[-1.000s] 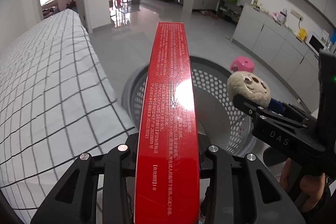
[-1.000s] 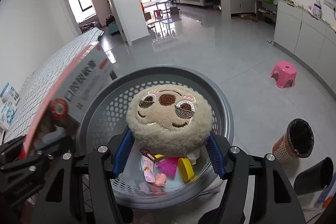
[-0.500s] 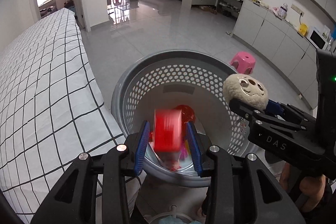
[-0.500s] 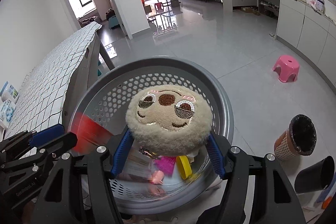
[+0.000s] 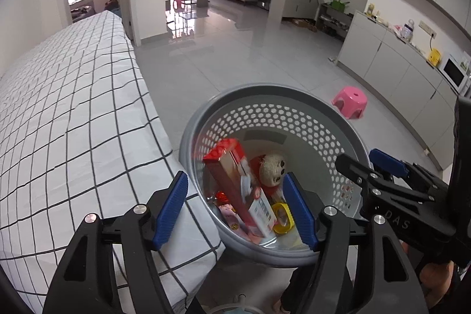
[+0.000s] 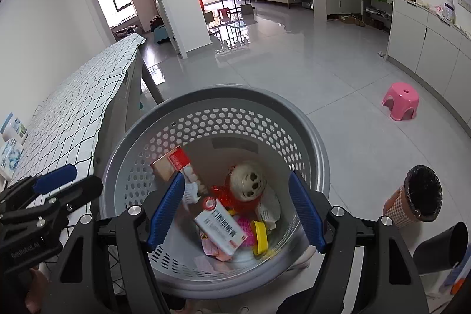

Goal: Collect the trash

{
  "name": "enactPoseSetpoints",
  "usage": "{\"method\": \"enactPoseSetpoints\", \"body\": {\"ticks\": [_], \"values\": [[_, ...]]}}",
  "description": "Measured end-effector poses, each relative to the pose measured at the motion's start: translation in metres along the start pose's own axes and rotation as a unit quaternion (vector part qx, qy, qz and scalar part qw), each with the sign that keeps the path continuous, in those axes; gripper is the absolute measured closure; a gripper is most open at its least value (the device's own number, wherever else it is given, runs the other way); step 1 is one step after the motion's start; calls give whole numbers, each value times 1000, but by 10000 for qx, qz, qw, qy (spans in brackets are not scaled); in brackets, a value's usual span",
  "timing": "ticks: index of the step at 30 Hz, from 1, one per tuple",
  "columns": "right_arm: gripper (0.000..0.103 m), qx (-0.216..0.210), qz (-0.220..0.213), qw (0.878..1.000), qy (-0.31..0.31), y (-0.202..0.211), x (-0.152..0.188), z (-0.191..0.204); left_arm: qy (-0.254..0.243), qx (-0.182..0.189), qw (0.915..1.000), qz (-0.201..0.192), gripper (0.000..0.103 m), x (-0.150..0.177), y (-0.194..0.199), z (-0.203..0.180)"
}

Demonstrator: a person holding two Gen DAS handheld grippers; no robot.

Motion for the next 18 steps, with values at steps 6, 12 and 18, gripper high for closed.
{"method": "enactPoseSetpoints", "body": {"ticks": [6, 12, 18], "values": [[33, 7, -18, 10000, -18, 4, 3, 0, 119, -176, 9997, -119, 25, -1, 7, 6], [30, -1, -45, 10000, -26, 7, 6, 1, 185, -455, 9985, -256, 12, -1, 13, 9], [29, -51, -32, 10000, -17, 8, 10, 6, 274, -815, 9955, -387, 8, -2, 21, 14]]}}
Point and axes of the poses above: each gripper's, at about its wrist camera, not at the fingertips, and y roughly against the way its jaws point, z to its left, x to its underside, the point moved 4 cm from there along -y, roughly the way its jaws point, and after that the axes turned 8 degrees about z, right-handed, at the moved point
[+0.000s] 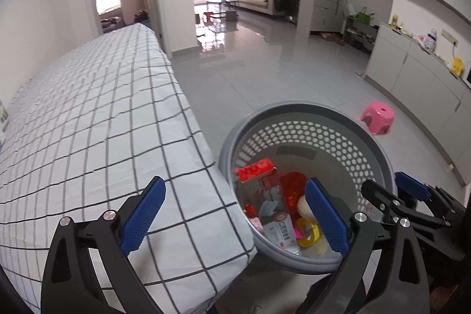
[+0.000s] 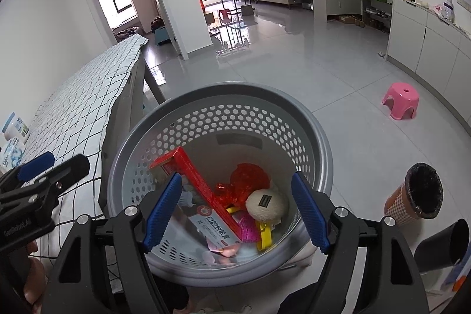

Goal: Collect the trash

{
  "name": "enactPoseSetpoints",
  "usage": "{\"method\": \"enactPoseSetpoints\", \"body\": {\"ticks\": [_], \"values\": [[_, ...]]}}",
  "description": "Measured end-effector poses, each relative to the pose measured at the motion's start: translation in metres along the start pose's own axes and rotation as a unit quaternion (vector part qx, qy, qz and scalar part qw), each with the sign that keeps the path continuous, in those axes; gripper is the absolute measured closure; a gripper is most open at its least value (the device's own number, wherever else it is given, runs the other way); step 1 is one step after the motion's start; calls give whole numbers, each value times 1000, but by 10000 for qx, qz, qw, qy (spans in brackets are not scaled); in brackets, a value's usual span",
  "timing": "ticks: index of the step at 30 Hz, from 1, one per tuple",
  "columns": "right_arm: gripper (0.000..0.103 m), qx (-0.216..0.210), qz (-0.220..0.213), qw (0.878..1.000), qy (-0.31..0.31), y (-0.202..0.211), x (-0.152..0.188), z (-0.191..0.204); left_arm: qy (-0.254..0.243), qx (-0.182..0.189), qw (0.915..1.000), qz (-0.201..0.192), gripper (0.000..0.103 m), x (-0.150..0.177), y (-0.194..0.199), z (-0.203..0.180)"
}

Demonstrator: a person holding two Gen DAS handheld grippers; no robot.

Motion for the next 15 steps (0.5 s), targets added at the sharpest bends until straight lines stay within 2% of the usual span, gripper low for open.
{"method": "enactPoseSetpoints", "body": {"ticks": [5, 15], "values": [[26, 18, -85, 10000, 14, 5, 2, 3, 82, -155, 9998, -60, 7, -1, 5, 4], [26, 139, -201, 9997, -92, 15, 4, -1, 92, -245, 9996, -83, 6, 1, 10, 3]]}}
Point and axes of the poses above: each gripper's, at about its wrist camera, not at the fingertips, and y roughly against the way its jaws point, z to its left, x to its underside, the point moved 4 cm from there along -y, roughly the way its jaws point, and after that the axes turned 8 degrees about z, right-handed, at the moved point
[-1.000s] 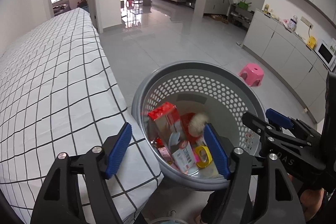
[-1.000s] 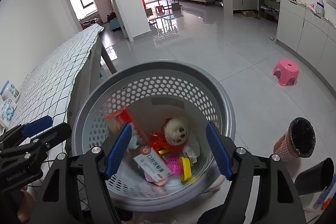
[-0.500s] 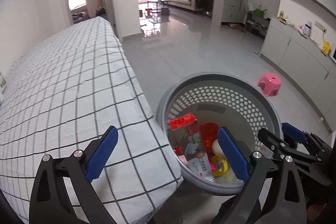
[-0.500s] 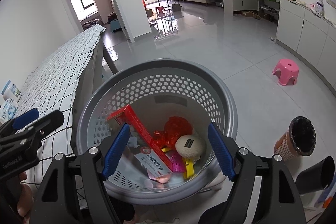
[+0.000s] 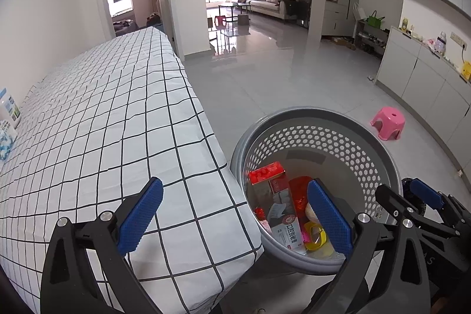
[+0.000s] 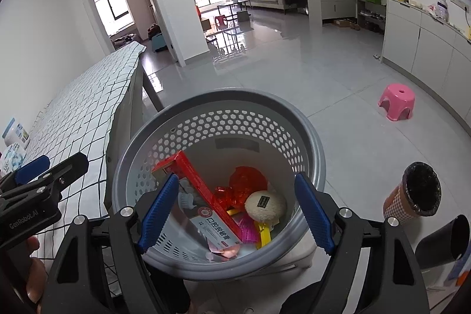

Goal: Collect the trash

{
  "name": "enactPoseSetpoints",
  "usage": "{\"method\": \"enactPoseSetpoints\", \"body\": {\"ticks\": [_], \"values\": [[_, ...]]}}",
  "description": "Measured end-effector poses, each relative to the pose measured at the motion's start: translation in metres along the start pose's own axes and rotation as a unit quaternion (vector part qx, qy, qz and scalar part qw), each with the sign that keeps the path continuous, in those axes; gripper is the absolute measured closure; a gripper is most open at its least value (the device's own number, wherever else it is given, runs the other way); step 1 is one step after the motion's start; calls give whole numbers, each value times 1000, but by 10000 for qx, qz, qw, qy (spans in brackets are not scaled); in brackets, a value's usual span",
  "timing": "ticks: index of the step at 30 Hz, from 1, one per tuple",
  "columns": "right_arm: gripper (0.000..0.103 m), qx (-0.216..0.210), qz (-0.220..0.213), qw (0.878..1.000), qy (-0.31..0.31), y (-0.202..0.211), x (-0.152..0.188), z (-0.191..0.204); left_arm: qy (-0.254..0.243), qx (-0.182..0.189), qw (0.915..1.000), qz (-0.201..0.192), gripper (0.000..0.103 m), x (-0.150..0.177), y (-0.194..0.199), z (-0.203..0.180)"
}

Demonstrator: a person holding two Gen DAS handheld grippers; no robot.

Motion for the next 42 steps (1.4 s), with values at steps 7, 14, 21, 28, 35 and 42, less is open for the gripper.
{"method": "enactPoseSetpoints", "body": {"ticks": [7, 14, 21, 28, 35, 42], "values": [[24, 57, -61, 10000, 19, 5, 1, 1, -32, -18, 9999, -96, 6, 1, 4, -2], [24, 59, -62, 10000, 22, 6, 1, 2, -3, -30, 10000, -52, 6, 2, 3, -2], [24, 57, -58, 10000, 26, 6, 1, 2, 24, -54, 10000, 0, 6, 2, 0, -1], [24, 74, -49, 10000, 32, 8, 0, 5, 157, -38, 9999, -18, 6, 2, 0, 3], [24, 62, -37, 10000, 44, 7, 0, 6, 120, -176, 9997, -107, 6, 2, 4, 4], [24, 62, -45, 10000, 54, 7, 0, 8, 111, -196, 9997, -78, 6, 3, 4, 4]]}}
Point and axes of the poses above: each gripper's, at about its wrist camera, not at the fingertips, and y roughly against the way its jaws point, z to its left, x to its underside, the point moved 4 cm from there along -y, roughly the way its jaws point, and after that the axes turned 8 degrees about z, right-handed, at the moved point
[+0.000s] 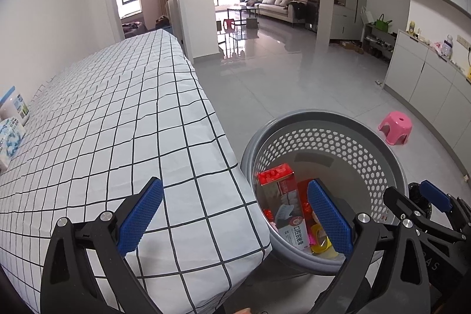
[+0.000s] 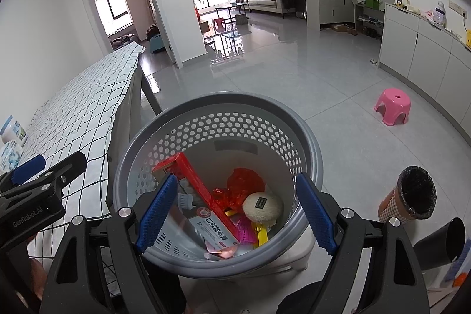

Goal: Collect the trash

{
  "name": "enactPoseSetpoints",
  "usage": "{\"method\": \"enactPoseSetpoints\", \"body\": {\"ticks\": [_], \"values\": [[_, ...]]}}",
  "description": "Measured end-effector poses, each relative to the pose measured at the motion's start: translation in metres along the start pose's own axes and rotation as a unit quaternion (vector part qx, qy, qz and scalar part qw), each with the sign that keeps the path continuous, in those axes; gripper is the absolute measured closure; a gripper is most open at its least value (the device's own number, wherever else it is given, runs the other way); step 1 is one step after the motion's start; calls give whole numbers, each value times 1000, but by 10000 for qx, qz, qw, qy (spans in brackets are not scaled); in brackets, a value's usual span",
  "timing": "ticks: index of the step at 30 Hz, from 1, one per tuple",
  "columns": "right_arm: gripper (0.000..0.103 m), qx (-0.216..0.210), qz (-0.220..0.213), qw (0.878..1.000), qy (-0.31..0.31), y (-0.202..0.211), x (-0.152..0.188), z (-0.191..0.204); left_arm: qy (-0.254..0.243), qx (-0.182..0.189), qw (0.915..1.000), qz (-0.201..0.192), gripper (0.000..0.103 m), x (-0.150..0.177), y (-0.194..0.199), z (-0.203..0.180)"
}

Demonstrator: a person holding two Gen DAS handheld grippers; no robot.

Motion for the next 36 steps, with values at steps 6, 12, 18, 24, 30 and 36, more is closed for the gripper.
{"method": "enactPoseSetpoints", "body": {"ticks": [6, 12, 18, 24, 30, 36], "values": [[24, 0, -3, 10000, -1, 0, 0, 0, -33, 13, 10000, 23, 6, 1, -1, -1], [24, -4, 3, 10000, 1, 0, 0, 0, -67, -4, 10000, 37, 6, 2, -2, -3], [24, -1, -8, 10000, 6, 0, 0, 1, -92, -29, 9999, 34, 6, 2, -2, -3], [24, -5, -9, 10000, 9, 0, 0, 2, -81, -26, 10000, 49, 6, 2, -3, -3], [24, -4, -7, 10000, 13, 0, 0, 2, -81, -23, 9999, 63, 6, 3, -4, -3], [24, -11, 13, 10000, 25, 0, -1, 3, -69, -20, 9999, 92, 6, 5, -7, -1]]}}
Point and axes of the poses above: each gripper's, at about its wrist camera, not at the fingertips, and y roughly against the way its jaws point, z to its left, x to its underside, the point moved 4 cm from there along -y, roughly the way its jaws point, and after that the axes turned 8 degrees about z, right-handed, at the moved point
